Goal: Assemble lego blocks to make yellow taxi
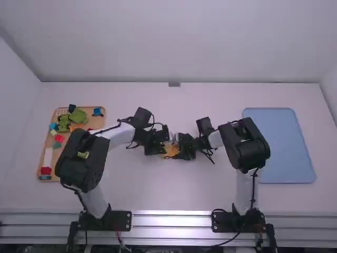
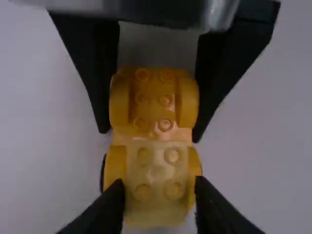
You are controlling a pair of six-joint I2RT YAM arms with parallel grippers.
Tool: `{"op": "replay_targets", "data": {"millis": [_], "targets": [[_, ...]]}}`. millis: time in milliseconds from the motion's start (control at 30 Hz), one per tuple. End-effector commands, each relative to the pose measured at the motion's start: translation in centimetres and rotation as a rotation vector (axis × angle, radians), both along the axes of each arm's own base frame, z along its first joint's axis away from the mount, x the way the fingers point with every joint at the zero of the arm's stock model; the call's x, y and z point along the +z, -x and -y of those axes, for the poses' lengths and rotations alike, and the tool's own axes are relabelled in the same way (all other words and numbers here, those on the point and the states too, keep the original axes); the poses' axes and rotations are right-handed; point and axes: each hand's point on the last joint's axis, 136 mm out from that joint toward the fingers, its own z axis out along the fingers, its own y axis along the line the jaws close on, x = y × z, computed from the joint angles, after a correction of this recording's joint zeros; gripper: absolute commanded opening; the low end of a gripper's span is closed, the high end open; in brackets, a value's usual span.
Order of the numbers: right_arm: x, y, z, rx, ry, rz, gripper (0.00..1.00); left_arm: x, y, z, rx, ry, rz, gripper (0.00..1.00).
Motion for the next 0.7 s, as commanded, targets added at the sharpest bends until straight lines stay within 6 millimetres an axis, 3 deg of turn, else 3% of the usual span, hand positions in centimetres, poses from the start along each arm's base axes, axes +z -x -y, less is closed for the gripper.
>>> {"op": "replay_targets", "data": {"millis": [0,67,667], "targets": [[-0.8,0.0,0.4,-0.025,0.035,-0.020,0.55,2.5,-1.1,0.2,0.001,0.011,0.058,0.12],[-0.8,0.0,0.4,-0.025,0.035,-0.020,0.55,2.3,-0.8,0.3,0.000,0.016,0.047,0.02],[-0.8,-0.1,0.4,-0.024,0.033,-0.017,0.56,-1.7,0.9,0.6,0.060,0.083,0.062,0.02]]}}
